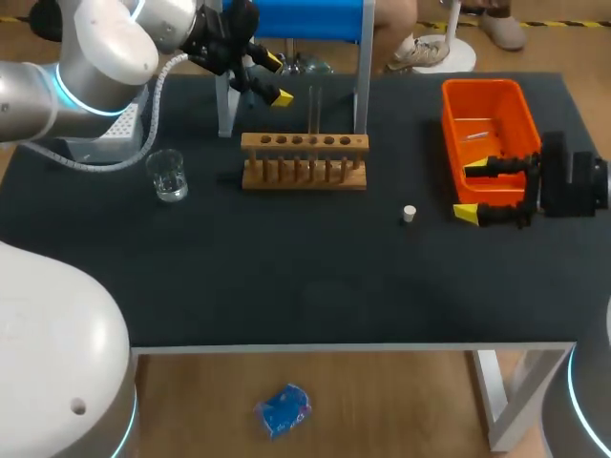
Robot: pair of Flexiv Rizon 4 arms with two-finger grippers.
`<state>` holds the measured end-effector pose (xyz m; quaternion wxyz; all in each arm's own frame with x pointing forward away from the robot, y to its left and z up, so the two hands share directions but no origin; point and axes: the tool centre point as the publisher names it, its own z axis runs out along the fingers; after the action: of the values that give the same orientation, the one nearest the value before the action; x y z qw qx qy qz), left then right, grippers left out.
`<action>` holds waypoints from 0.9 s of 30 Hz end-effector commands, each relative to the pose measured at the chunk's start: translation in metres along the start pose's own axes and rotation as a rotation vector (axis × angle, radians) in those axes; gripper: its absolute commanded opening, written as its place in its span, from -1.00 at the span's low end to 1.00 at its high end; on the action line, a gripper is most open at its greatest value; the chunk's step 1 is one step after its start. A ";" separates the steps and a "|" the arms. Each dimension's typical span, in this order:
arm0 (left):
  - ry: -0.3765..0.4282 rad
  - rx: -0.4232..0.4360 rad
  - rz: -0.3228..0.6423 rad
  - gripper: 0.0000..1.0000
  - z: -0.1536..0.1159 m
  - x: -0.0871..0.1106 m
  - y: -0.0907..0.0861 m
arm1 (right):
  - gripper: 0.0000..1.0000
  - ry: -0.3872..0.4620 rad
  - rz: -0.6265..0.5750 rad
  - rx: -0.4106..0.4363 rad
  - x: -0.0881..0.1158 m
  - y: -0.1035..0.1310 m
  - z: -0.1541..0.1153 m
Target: Invert the test tube, pick up the pipette, mount the tip to pipette, aspirate from beaker and dispense into the tube, eject the tip, return the pipette, and cap with the stopper.
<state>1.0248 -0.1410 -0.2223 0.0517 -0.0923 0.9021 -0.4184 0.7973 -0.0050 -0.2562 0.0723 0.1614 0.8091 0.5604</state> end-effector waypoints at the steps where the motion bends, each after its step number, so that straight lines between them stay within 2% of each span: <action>1: 0.001 -0.002 -0.001 1.00 -0.001 0.000 0.000 | 1.00 0.000 -0.001 0.001 0.000 0.000 0.000; 10: -0.022 -0.006 -0.001 1.00 0.004 -0.005 -0.001 | 1.00 0.000 -0.001 0.001 0.000 0.000 0.000; 24: 0.006 0.003 -0.003 1.00 0.019 -0.002 -0.002 | 1.00 0.000 -0.001 0.001 0.000 0.000 0.000; 27: 0.006 0.003 -0.003 1.00 0.019 -0.002 -0.002 | 1.00 -0.017 0.036 0.016 -0.001 -0.014 0.005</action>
<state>1.0296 -0.1554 -0.2326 0.0493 -0.0921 0.9007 -0.4217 0.7977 -0.0082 -0.2614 0.0673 0.1734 0.8098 0.5565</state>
